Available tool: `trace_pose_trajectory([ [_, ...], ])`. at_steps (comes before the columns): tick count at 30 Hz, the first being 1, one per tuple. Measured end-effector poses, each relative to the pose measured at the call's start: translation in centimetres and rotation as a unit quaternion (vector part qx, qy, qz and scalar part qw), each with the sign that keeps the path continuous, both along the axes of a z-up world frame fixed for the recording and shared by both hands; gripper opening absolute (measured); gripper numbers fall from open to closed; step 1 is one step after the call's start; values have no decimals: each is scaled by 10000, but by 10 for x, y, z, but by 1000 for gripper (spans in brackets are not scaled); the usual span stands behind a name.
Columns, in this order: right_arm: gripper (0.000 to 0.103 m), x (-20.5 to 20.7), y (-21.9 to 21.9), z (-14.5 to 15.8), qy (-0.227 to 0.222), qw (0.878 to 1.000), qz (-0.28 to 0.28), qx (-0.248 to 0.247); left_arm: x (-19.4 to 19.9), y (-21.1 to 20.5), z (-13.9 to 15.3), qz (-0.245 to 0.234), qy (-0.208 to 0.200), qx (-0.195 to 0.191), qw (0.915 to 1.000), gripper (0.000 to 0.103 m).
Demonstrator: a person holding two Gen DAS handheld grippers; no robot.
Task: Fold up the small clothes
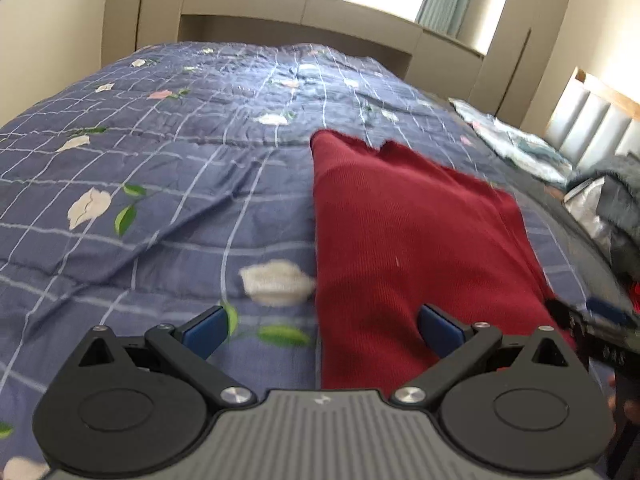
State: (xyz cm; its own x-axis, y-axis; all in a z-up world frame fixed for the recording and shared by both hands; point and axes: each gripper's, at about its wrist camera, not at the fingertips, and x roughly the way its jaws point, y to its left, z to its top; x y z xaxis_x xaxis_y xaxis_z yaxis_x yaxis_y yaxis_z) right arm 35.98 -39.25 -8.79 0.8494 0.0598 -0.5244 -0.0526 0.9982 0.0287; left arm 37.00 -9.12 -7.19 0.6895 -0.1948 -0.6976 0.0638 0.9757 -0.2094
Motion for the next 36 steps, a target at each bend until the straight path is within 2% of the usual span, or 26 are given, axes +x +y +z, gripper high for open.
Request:
trace_pose_trajectory([
  [4,102,-1,0,-1,-62,10000,-12,-27,-24,1,-4,104,115,29,9999,102],
  [7,102,-5,2,-1,-146,9998,-47,-82,-49,6,-1,324,161,-172,9992,102],
  [10,102,-9,8,-1,-250,9993,-91,-274,-74,11,6,310,234,-425,9983,103],
  [13,102,-11,12,0,-310,9985,-106,-441,-94,14,13,372,210,-486,9979,103],
  [18,102,-14,9,1,-334,9987,-151,-357,-108,17,24,455,210,-448,9977,103],
  [22,102,-22,7,0,-165,9995,-201,-156,-111,23,29,504,262,-342,9978,103],
  [26,102,-36,1,-6,229,9987,-385,231,-106,35,22,467,511,-695,9952,103],
  [28,103,-45,1,-8,399,9978,-466,245,-106,40,19,485,549,-795,9941,103],
  [31,103,-57,2,-2,438,9984,-263,247,-103,47,17,492,496,-826,9941,103],
  [36,103,-64,-7,14,232,9955,351,844,-78,48,21,184,420,-748,9961,103],
])
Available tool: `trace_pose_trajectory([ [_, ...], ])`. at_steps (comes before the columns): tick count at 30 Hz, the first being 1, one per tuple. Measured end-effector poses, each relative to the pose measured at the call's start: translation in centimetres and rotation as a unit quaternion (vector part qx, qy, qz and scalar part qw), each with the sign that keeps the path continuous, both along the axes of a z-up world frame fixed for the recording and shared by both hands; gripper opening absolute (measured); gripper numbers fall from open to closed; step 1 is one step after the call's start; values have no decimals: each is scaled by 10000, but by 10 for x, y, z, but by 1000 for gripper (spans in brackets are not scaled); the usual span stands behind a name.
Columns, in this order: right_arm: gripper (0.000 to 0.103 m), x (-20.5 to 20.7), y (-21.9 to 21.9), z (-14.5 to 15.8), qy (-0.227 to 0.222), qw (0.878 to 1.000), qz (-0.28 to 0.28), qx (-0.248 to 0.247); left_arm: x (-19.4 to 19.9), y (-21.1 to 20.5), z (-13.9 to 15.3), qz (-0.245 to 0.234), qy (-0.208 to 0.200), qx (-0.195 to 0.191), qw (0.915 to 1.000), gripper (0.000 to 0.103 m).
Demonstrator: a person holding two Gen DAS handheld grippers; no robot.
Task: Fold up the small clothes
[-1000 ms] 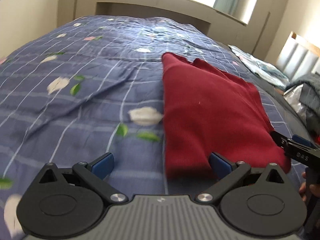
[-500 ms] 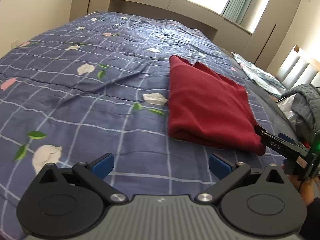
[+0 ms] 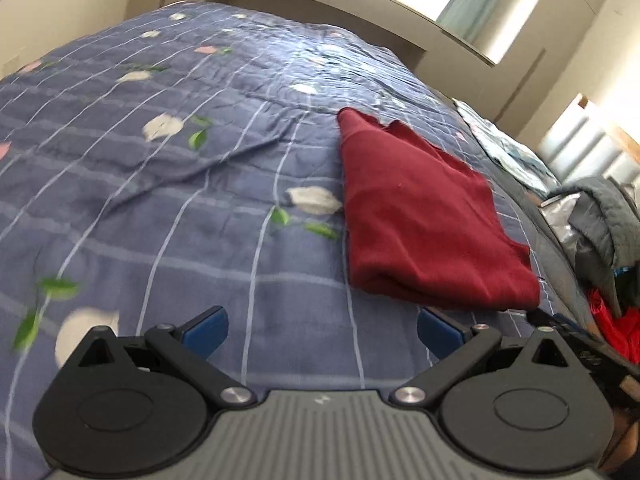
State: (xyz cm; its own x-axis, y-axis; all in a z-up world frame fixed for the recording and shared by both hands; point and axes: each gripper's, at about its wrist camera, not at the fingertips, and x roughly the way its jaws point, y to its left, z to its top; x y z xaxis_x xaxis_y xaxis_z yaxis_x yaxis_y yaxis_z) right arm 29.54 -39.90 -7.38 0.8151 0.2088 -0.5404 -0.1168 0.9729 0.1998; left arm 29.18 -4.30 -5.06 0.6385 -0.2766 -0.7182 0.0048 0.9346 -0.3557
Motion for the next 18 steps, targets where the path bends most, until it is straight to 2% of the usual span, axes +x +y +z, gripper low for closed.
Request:
trace_pose_trajectory([
  [5,103,38,-19,10,135,9945,336,986,49,0,2,-292,-15,-211,9993,103],
  [8,103,73,-27,13,338,9890,519,1346,79,-4,0,-408,-62,-265,9988,103],
  [11,103,100,-36,19,391,9852,740,1495,108,-10,-1,-536,-140,-216,9982,103],
  [14,103,130,-37,19,530,9857,780,1399,135,-19,-4,-685,-196,-76,9974,103],
  [18,103,163,-32,4,702,9840,773,1444,162,-31,-10,-775,-203,56,9968,103],
])
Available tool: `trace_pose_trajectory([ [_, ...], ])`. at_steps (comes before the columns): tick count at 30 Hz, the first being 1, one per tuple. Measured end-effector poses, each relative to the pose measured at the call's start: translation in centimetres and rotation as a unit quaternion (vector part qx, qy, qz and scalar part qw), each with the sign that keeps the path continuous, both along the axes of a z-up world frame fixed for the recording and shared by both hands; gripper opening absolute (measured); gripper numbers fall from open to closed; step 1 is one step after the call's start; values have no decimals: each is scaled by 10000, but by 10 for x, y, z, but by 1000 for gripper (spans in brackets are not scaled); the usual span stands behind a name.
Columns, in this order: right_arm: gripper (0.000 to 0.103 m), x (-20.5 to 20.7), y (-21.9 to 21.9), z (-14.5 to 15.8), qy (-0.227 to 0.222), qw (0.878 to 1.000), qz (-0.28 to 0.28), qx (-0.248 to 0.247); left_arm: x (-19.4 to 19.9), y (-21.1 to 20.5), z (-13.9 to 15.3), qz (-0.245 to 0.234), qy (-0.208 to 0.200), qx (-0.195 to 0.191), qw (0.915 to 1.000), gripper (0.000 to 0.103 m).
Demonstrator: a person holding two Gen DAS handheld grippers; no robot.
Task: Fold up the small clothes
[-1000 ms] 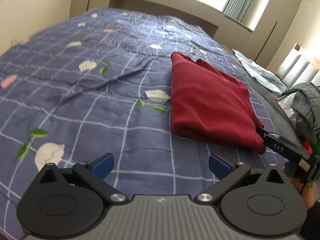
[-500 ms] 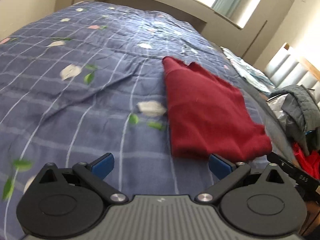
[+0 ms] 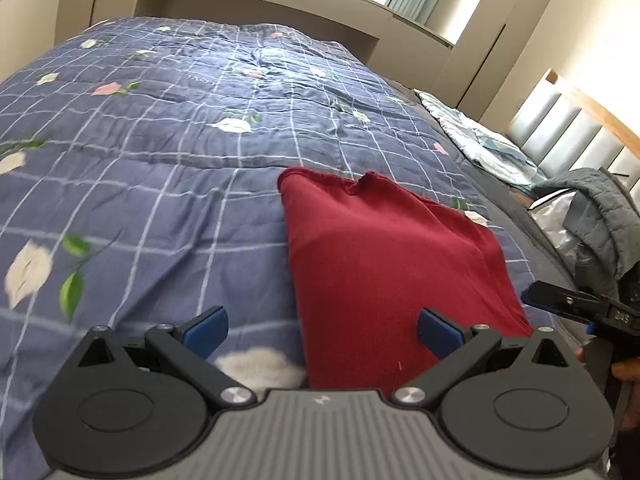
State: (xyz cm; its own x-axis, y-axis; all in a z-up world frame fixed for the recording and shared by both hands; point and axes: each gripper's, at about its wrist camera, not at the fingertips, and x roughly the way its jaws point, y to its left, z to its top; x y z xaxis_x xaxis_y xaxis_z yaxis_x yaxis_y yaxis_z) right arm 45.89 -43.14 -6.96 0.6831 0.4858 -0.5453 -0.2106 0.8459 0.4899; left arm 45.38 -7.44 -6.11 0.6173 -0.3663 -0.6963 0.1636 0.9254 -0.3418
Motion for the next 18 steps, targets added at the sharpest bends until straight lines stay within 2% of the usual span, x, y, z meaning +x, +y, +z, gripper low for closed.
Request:
trace_pose_trajectory([
  [2,103,10,-1,-14,152,9995,-188,212,7,-4,-5,-60,24,-25,10000,103],
  [5,103,7,-4,-23,-1,9979,-362,533,13,-3,-13,-169,51,-162,9997,103],
  [10,102,4,-5,-24,103,9961,-273,835,19,-1,-17,-280,212,-135,9993,103],
  [15,100,-3,-2,-23,111,9956,-399,844,17,-3,-16,-297,159,-22,9994,103],
  [18,95,-6,2,-24,36,9961,-551,691,17,-2,-18,-286,183,-27,9994,103],
])
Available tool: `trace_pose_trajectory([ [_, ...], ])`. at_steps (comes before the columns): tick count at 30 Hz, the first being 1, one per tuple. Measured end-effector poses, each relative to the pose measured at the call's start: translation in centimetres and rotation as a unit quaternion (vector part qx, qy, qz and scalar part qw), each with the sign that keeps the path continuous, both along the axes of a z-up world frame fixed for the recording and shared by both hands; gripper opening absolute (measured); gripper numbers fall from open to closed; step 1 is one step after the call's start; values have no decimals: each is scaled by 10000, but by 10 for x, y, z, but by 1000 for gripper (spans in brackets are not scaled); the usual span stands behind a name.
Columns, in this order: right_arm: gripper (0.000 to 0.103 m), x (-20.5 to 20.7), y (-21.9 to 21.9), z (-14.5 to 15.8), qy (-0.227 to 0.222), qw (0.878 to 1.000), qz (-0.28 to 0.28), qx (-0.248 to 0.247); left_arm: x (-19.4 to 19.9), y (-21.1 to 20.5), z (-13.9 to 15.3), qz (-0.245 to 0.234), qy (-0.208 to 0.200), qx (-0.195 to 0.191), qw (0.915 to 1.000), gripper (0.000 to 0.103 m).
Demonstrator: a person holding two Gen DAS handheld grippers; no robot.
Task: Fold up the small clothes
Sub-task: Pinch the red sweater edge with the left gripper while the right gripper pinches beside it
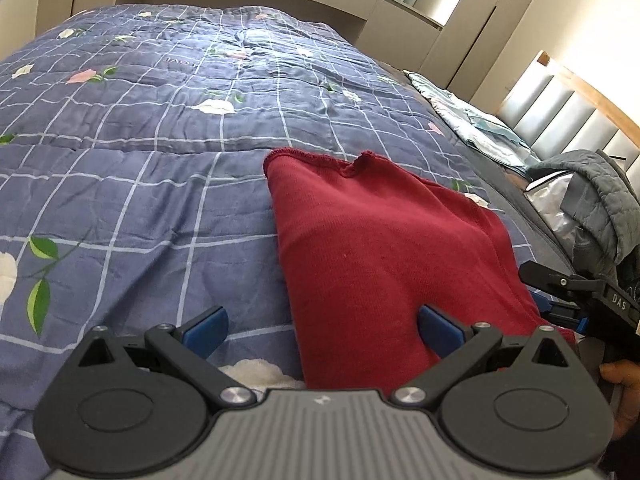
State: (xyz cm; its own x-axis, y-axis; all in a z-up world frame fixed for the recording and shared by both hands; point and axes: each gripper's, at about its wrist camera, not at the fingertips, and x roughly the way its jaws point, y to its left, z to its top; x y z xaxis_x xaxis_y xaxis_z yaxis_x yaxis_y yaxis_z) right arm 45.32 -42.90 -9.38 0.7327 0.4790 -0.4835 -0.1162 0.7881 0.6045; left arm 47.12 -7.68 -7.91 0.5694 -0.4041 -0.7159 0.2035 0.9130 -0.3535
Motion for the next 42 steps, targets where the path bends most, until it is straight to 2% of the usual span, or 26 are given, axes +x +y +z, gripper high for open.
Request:
trace_pose_trajectory([
  [3,88,-2,5,0,-35,9997,-69,-217,2,1,-1,-10,53,-17,10000,103],
  [8,57,0,7,-1,65,9994,-104,-324,7,3,-3,65,281,-88,9995,103],
  [14,49,1,12,0,176,9992,-128,-340,10,5,-4,208,573,-169,9980,103],
  [19,37,0,15,3,231,9992,-154,-299,10,4,3,168,648,-273,9974,87],
  [21,34,0,17,6,218,9990,-150,-368,8,1,7,95,611,-291,9977,71],
  [23,31,-1,19,8,212,9987,-166,-430,6,-3,12,6,595,-343,9976,59],
  [26,28,-3,21,12,210,9983,-199,-502,4,-11,17,9,543,-129,9984,55],
  [35,22,-11,30,29,28,9965,-252,-798,-7,-19,31,0,340,75,9994,36],
  [42,20,-21,36,52,-163,9967,-250,-757,-15,-20,46,47,256,10,9997,29],
])
